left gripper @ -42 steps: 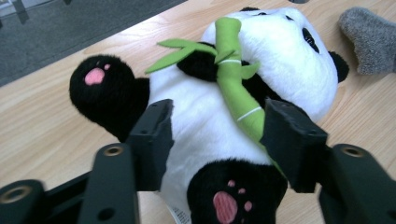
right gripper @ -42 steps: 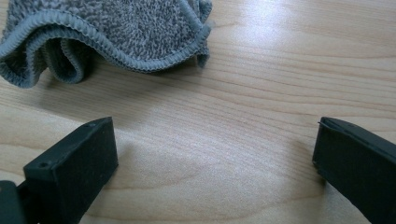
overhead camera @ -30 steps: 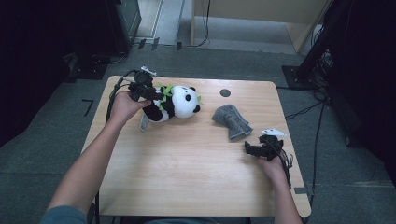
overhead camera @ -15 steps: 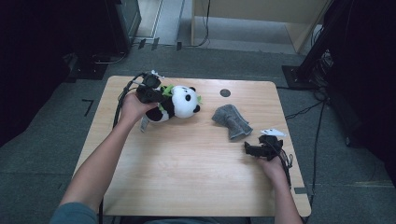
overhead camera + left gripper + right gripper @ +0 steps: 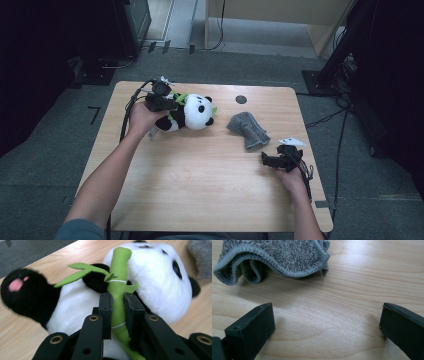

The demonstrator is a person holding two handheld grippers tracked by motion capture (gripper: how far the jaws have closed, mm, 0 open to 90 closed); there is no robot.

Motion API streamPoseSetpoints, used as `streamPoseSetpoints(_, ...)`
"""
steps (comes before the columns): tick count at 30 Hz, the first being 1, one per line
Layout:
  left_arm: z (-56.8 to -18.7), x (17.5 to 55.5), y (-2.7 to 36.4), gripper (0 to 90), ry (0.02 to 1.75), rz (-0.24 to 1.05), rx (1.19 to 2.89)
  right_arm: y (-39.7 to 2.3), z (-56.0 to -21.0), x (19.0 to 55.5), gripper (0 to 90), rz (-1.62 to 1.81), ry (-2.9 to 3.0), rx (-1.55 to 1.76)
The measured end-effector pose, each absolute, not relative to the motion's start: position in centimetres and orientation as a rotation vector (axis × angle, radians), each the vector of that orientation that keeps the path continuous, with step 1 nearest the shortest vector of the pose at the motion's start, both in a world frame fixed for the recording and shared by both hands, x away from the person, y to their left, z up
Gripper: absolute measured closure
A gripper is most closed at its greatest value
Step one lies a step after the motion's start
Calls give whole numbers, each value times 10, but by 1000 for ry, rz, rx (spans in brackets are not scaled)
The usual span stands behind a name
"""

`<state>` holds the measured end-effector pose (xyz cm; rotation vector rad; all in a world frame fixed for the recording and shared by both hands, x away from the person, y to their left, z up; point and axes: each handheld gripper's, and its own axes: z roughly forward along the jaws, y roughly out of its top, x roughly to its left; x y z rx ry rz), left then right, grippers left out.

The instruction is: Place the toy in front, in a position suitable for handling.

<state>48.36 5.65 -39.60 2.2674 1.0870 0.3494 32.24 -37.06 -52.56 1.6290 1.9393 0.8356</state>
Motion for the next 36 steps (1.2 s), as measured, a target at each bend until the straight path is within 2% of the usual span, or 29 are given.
streamPoseSetpoints(7,-384,462,65,783,1079,319,2201,-371,-526,322,0,835,1940,1629)
streamPoseSetpoints(15,-387,428,79,783,1095,205,2098,-371,-526,322,0,836,1939,1629)
streamPoseSetpoints(23,-389,401,76,783,1067,182,2091,-371,-526,323,0,835,1943,1625)
streamPoseSetpoints(28,-393,381,72,783,1095,96,2049,-371,-526,323,0,837,1945,1620)
streamPoseSetpoints(36,-403,355,64,781,1101,100,2051,-371,-526,323,0,837,1943,1622)
